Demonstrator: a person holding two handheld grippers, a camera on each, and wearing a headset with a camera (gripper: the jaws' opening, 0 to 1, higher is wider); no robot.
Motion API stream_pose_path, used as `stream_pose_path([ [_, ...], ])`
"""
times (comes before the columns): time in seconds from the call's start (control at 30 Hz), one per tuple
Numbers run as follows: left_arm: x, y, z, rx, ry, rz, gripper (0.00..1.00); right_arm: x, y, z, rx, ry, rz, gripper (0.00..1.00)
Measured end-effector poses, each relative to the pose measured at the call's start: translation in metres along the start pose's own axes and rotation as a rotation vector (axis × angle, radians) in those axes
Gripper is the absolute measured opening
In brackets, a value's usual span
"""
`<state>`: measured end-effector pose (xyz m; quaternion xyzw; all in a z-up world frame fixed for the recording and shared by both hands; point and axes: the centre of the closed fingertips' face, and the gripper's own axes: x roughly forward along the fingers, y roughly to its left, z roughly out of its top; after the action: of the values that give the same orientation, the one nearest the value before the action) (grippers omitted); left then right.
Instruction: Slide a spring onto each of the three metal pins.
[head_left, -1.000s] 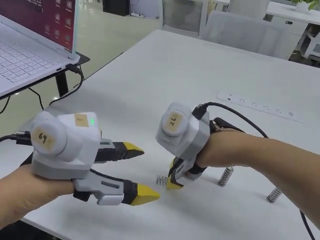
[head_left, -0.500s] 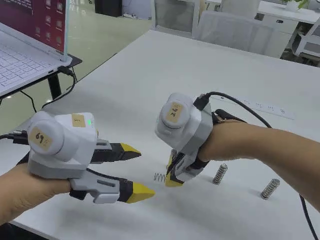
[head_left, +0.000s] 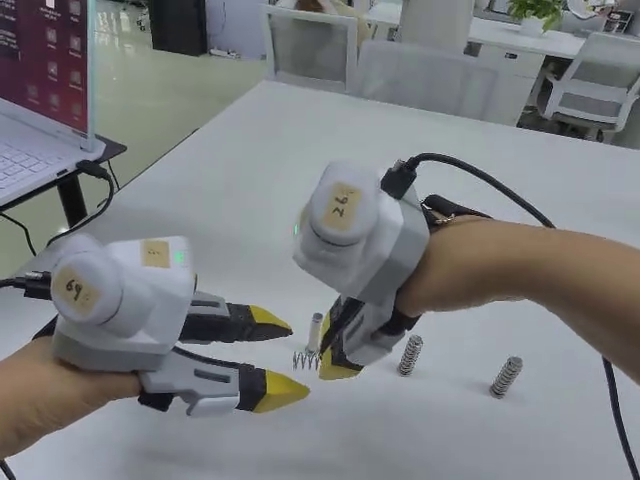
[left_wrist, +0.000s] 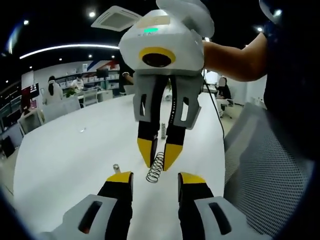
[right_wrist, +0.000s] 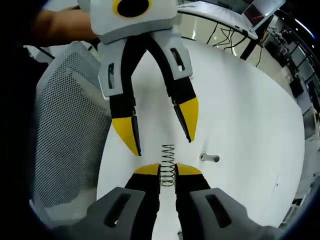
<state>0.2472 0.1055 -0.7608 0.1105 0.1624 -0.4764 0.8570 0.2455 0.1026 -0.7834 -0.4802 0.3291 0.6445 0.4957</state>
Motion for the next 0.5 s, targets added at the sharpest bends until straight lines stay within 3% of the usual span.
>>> stream_pose_path([
  [0.37, 0.004, -0.013, 0.008, 0.057, 0.009, -0.063, 0.09, -0.012, 0.011, 0.002, -0.029, 0.007, -0.005, 0.08],
  [0.5, 0.006, -0.016, 0.008, 0.070, 0.013, -0.072, 0.06, -0.012, 0.013, 0.000, -0.036, 0.019, -0.003, 0.08],
])
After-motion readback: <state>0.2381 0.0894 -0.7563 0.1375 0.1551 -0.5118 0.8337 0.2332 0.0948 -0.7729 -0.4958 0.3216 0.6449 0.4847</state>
